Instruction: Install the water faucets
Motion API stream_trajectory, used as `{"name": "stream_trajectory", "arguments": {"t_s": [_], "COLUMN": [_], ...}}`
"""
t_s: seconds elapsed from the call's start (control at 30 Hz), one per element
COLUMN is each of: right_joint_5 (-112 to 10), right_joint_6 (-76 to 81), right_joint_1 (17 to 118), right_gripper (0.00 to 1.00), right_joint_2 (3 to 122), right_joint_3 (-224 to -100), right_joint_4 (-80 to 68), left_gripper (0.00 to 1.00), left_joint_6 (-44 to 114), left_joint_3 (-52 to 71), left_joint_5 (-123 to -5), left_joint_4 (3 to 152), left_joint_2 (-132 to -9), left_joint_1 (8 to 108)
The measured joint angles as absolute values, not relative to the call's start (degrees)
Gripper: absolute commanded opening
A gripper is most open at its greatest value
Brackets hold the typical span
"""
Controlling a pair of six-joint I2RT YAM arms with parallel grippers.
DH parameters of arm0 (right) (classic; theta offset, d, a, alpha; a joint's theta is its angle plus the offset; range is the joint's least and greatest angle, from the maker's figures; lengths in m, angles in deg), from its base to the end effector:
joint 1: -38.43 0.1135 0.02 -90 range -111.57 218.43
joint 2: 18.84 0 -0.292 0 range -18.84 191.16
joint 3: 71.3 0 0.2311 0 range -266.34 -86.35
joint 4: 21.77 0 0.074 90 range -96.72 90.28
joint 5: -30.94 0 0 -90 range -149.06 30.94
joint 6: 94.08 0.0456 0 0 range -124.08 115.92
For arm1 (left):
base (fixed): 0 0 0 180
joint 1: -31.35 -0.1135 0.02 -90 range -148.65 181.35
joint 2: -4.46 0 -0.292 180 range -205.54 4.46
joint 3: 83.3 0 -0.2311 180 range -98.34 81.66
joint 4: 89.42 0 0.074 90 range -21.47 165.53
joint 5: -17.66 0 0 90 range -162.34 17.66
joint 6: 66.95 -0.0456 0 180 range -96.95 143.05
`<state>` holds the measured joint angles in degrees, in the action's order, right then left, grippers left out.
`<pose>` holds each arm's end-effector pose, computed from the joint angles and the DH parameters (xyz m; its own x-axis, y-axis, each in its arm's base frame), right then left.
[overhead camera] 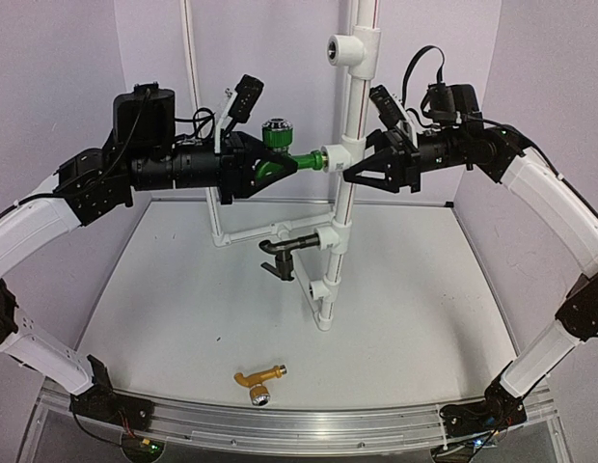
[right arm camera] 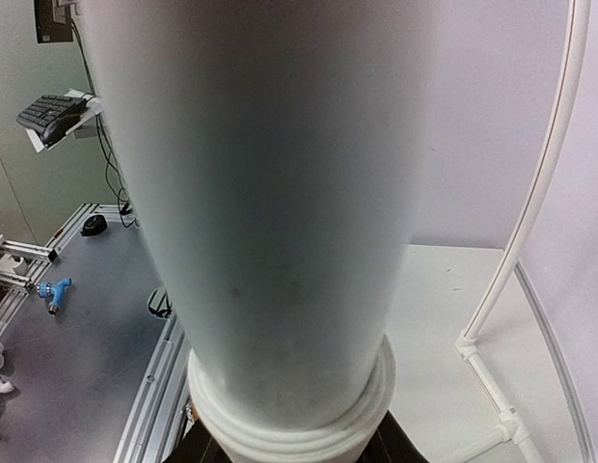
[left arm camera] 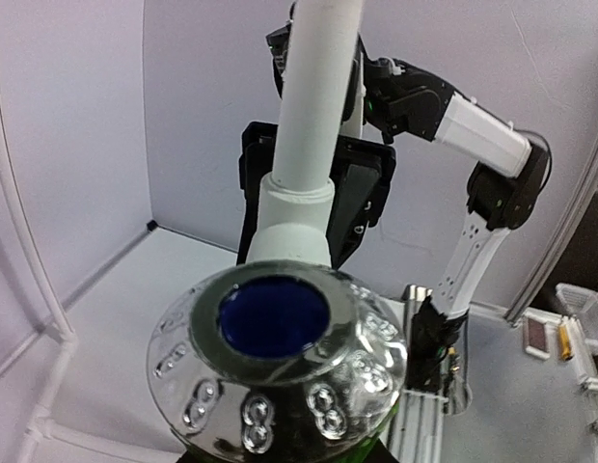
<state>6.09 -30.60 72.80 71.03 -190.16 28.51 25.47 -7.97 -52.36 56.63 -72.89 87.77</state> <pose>0.2311 0.2082 0.4837 0.1494 -0.1252 -0.9808 -0.9705 -0.2082 -0.1212 0.1405 -0.2398 0.4910 -0.1048 0.0861 -0.9908 0.9671 0.2409 -0.0814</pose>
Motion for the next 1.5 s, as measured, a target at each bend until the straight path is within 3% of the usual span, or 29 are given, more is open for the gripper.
{"name": "stream_trajectory", "arguments": {"t_s": [0.57,0.7,0.9,1.0,1.23,1.5], "right_joint_5": [7.9,8.3,8.5,8.6,8.2,6.1], "right_joint_6": [-31.5,-31.7,-32.2,-31.6,-30.8,-29.5], "right_joint_1": [72.5,72.6,73.1,73.2,73.5,75.0], "right_gripper": [0.00,0.00,0.00,0.00,0.00,0.00], "right_joint_2": [70.8,70.8,70.8,71.1,71.2,71.4], "right_joint_3": [-189.2,-188.9,-188.9,-188.9,-188.9,-189.0], "right_joint_4": [27.9,27.4,27.3,26.7,26.1,25.2], "left_gripper": [0.04,0.13,0.40,0.67,0.96,1.00], "left_joint_6": [-27.4,-38.3,-52.0,-61.7,-66.7,-45.9], "left_joint_3": [1.7,7.2,13.7,14.4,15.4,14.5], "left_joint_5": [-78.6,-82.4,-85.9,-88.3,-90.5,-89.5], "left_joint_4": [67.4,75.1,85.8,86.8,85.8,73.8], "left_joint_2": [-69.7,-68.0,-66.5,-66.6,-66.5,-62.6], "left_joint_1": [99.3,100.8,102.2,101.9,101.6,103.5]}}
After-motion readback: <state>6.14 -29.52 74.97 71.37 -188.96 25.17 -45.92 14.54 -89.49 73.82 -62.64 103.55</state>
